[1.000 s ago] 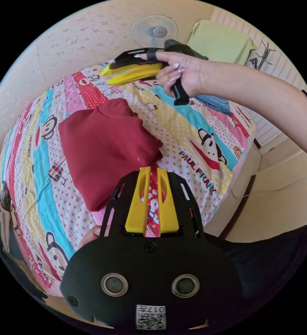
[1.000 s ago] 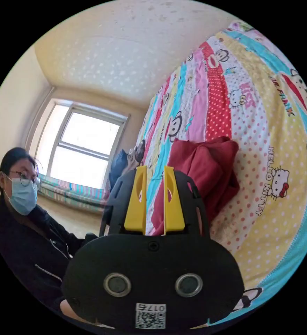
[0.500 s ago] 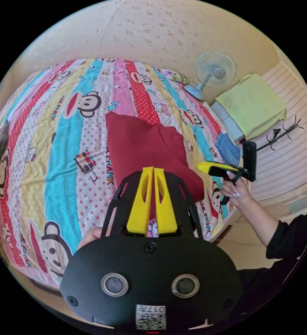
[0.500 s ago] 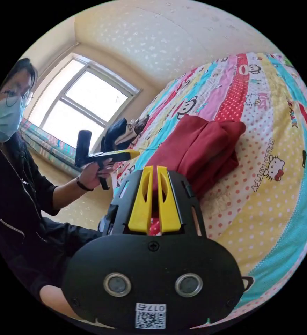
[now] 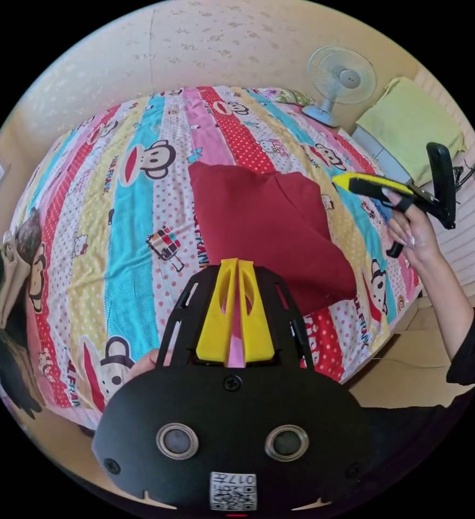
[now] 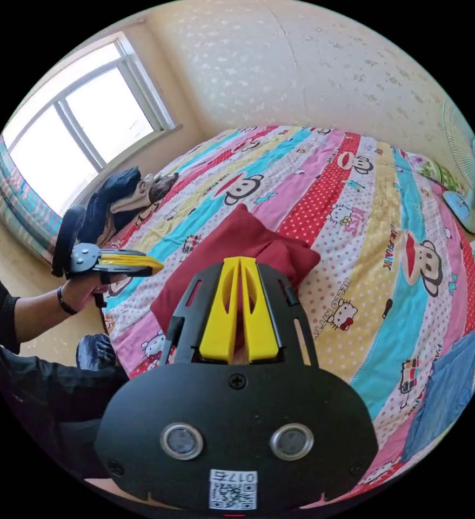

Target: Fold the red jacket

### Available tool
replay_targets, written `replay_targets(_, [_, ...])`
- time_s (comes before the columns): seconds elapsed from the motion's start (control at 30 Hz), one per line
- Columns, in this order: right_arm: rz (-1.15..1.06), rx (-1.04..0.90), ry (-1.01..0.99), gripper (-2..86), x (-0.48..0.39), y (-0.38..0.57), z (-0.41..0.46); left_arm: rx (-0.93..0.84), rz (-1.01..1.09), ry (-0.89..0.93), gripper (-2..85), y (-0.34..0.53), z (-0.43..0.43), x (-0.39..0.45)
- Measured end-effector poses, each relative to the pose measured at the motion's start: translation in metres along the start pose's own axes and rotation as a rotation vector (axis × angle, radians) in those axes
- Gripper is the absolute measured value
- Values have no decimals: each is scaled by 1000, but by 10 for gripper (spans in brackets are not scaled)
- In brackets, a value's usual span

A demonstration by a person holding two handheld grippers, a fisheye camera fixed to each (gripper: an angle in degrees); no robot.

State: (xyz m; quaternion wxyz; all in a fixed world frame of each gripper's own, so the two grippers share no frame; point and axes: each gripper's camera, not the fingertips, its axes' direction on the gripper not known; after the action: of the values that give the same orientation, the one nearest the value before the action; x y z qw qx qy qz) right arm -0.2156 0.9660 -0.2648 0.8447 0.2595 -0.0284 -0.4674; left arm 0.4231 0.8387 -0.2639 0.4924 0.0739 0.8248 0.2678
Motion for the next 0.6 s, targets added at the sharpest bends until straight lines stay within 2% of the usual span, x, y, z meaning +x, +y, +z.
replay_targets(0.07, [-32, -42, 43, 4, 15, -24, 32, -109, -51, -6, -10, 9, 32, -17])
replay_targets(0.13, [-97, -346, 298, 3, 36, -40, 114, -190, -77, -45, -10, 16, 51, -28])
replay_targets(0.17, [-159, -440, 318, 3, 38, -36, 135, -209, -96, -62, -10, 21, 53, -36])
replay_targets(0.23, [-212, -432, 314, 3, 41, -32, 144, -189, -123, -53, -8, 30, 47, -50])
replay_targets(0.3, [-188, -464, 296, 3, 40, -38, 130, -118, -163, 34, -5, 44, 37, -68])
replay_targets(0.37, [-113, -378, 290, 3, 36, -35, 96, -6, -191, 285, 5, 68, 35, -96])
replay_targets(0.47, [9, -118, 117, 4, 27, -5, 17, -17, -224, 559, 105, 90, 63, -127])
replay_targets(0.53, [103, 36, -78, 5, 21, 34, -28, -36, -237, 585, 129, 102, 74, -139])
replay_targets(0.6, [176, 83, -190, 6, 16, 65, -46, -35, -243, 544, 142, 112, 76, -148])
